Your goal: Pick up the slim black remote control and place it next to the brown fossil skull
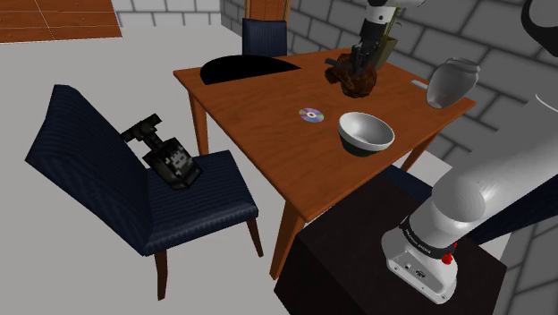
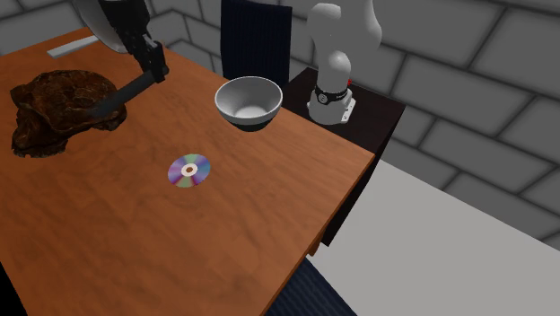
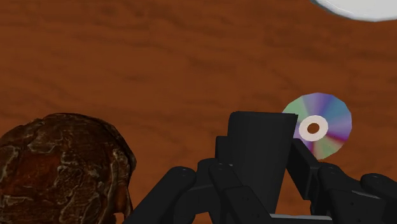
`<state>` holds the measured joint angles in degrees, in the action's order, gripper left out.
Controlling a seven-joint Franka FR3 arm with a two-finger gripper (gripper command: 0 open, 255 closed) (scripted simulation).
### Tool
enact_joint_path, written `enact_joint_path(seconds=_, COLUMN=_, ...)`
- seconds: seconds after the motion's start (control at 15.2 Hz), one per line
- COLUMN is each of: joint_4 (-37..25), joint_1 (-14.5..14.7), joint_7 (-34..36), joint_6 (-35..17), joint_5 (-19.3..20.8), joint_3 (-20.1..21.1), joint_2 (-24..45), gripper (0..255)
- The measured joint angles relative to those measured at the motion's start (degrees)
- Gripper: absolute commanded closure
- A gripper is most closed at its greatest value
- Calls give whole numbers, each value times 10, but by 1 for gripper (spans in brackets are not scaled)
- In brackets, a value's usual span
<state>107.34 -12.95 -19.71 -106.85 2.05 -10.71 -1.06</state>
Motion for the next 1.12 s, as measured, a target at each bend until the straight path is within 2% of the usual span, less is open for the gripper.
enact_joint_path(seconds=1.12, joint_4=98, joint_1=-1, joint_7=0, joint_6=-127, joint_5=-4, joint_3=-1, joint_2=30, gripper=255)
